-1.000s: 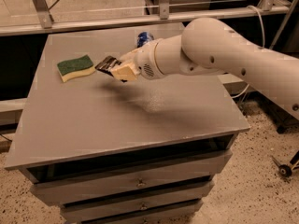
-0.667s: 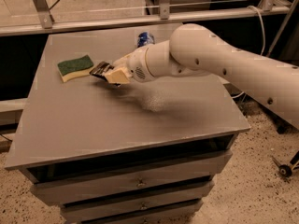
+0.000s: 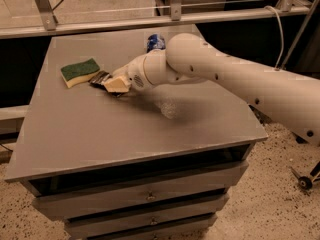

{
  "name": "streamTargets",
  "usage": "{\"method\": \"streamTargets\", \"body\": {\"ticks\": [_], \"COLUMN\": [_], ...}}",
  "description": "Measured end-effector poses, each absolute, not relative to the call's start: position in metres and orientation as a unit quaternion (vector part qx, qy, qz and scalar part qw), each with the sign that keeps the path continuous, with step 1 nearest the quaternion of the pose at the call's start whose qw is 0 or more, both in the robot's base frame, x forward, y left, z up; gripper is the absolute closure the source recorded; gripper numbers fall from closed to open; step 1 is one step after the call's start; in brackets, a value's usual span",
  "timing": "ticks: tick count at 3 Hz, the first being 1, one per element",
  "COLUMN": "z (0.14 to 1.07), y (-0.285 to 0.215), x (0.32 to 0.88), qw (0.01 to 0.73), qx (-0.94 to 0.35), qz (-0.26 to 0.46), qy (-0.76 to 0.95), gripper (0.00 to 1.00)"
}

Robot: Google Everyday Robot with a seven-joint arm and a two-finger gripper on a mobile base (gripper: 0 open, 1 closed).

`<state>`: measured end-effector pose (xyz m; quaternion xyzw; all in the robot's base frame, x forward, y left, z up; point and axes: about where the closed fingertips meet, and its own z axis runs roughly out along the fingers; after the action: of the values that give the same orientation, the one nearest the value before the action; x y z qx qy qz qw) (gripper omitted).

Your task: Move rxbar chocolate near sponge

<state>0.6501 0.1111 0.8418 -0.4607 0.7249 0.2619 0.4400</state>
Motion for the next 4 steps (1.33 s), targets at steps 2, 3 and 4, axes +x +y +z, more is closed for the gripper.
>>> {"method": "streamTargets", "body": {"ticks": [2, 3, 4], "z": [0.838, 0.838, 0.842], "y": [0.132, 0.137, 0.131], "x": [0.66, 0.66, 0.653], "qw": [0.438, 0.437, 0.44], "qx": [-0.462, -0.463, -0.463], "qz": [0.275, 0.28, 0.283], "qy": [0.72, 0.719, 0.716], "gripper": [0.21, 0.0, 0.0]}}
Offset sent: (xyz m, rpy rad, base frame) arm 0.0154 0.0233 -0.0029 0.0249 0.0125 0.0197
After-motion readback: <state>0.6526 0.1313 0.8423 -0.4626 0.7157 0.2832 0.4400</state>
